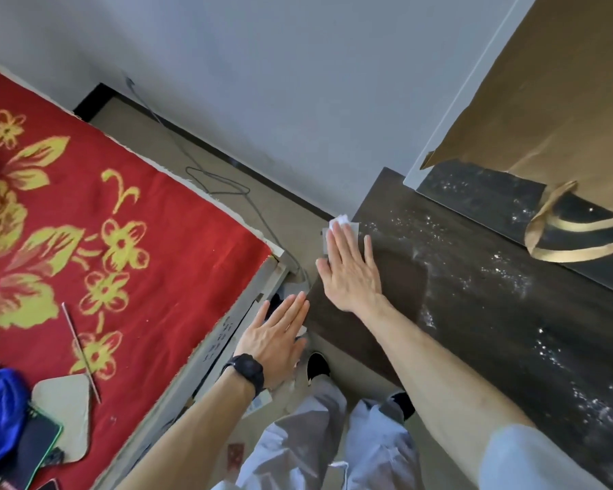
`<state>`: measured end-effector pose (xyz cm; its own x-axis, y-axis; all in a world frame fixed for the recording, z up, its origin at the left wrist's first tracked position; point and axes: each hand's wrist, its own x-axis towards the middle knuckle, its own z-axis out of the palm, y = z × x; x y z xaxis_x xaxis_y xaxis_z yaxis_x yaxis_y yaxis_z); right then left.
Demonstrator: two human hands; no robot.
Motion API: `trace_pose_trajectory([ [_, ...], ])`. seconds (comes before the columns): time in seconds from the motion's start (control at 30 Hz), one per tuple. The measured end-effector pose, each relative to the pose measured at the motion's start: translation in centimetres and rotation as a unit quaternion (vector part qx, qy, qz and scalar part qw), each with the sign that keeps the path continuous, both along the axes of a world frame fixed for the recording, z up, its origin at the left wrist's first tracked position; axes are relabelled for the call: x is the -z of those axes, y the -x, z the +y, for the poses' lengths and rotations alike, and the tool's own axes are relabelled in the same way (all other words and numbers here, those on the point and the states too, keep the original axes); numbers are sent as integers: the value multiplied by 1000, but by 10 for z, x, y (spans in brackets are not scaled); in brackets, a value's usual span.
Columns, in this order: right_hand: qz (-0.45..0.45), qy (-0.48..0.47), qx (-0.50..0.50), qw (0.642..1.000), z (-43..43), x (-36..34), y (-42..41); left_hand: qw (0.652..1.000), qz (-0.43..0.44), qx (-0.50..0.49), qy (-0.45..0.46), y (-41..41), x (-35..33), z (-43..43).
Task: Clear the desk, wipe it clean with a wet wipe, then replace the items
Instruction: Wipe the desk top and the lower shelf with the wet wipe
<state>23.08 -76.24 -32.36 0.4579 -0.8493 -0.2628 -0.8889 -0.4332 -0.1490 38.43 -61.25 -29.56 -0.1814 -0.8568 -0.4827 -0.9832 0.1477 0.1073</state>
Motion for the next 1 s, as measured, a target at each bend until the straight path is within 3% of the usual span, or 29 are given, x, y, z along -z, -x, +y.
trace_pose_trajectory([
  [0.1, 28, -21, 153, 988, -33, 4, 40, 1000, -5, 13, 12, 4, 0, -20],
  [0.23, 34, -49, 320, 946, -4, 2, 102, 1000, 5, 25, -13, 13, -5, -49],
  [0.3, 27, -30, 315, 948, 24, -4, 96, 999, 1, 32, -14, 19, -12, -62],
  [0.47, -30, -3, 110, 994, -11, 1, 31, 999, -13, 44, -9, 26, -12, -89],
  [0.57, -21, -6, 153, 988, -63, 2, 41, 998, -33, 55, -15, 29, -15, -101],
  [0.67, -13, -21, 300, 954, -64, 6, 97, 998, -36, 37, -27, 36, -14, -103],
  [0.77, -17, -26, 457, 889, -38, 3, 148, 999, -24, 12, -34, 43, -16, -102],
  [0.83, -19, -26, 505, 863, -29, -1, 150, 999, -22, 3, -34, 46, -18, -100],
  [0.9, -14, -24, 452, 892, -30, -3, 124, 999, -19, -2, -34, 47, -18, -99],
  [1.0, -33, -15, 227, 973, -31, -1, 62, 999, -20, -3, -26, 47, -16, -98],
])
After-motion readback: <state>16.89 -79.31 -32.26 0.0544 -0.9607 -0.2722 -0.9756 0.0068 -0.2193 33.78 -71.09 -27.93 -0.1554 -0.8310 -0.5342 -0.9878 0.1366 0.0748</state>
